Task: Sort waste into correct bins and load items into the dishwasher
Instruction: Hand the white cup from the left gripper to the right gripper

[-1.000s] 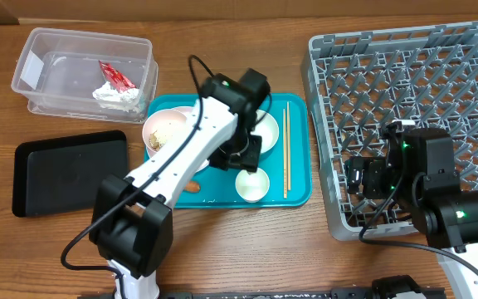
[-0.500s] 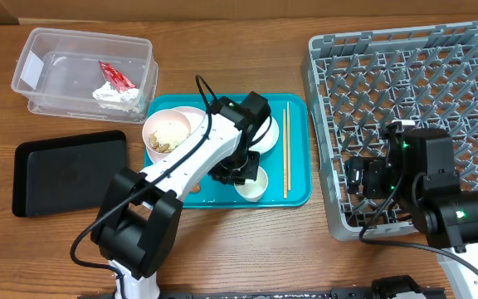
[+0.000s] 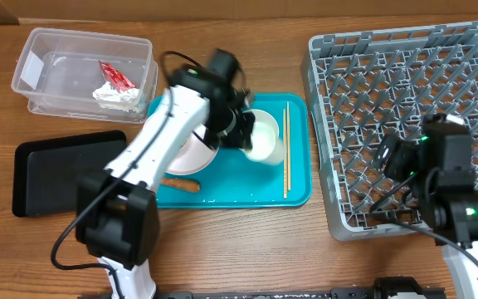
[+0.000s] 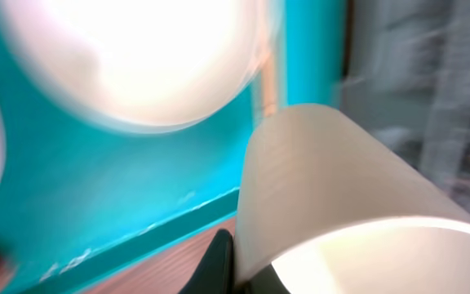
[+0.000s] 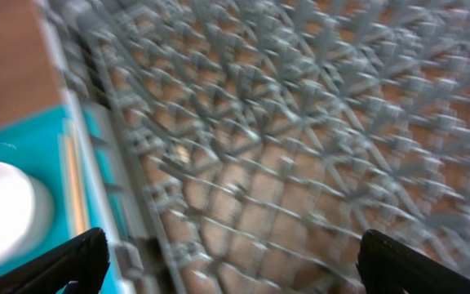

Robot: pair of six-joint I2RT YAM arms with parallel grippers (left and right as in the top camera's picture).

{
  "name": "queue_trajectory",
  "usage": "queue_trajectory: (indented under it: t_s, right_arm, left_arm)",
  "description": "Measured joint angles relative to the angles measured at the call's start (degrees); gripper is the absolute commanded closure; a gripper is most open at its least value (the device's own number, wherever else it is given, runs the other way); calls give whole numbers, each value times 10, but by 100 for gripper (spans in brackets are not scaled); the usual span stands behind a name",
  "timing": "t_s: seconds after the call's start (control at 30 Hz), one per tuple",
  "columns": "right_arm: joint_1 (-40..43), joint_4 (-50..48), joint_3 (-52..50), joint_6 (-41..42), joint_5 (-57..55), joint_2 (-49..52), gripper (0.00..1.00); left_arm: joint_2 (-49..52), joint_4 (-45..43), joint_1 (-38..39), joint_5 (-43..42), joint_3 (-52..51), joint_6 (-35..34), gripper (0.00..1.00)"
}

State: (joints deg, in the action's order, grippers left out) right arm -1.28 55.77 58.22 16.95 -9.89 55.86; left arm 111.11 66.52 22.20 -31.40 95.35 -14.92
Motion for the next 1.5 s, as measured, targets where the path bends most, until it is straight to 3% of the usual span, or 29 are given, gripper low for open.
queue_trajectory:
  t_s: [0.17, 0.3, 0.43, 0.53, 0.77, 1.13, 1.23, 1.5]
  right_arm:
    - [52, -64, 2, -58, 190, 31, 0]
    - [68, -101, 2, -154, 462, 81, 0]
    - [68, -140, 2, -215, 662, 120, 0]
    - [68, -162, 2, -237, 746, 142, 0]
    - [68, -193, 2, -257, 838, 165, 0]
    - [69, -207, 2, -262, 880, 165, 1]
    - [69, -207, 2, -262, 887, 165, 9]
    - [69, -207, 2, -262, 885, 165, 19]
  left_arm:
    - [0, -73, -62, -231, 0, 23, 96]
    - [0, -98, -69, -379, 0, 32, 96]
    - [0, -98, -61, -447, 0, 33, 96]
    - [0, -99, -50, -470, 0, 33, 96]
    - [0, -105, -18, -489, 0, 33, 96]
    - [0, -155, 13, -492, 0, 15, 96]
    - [0, -185, 17, -492, 0, -7, 96]
    - [0, -207, 22, -497, 0, -48, 96]
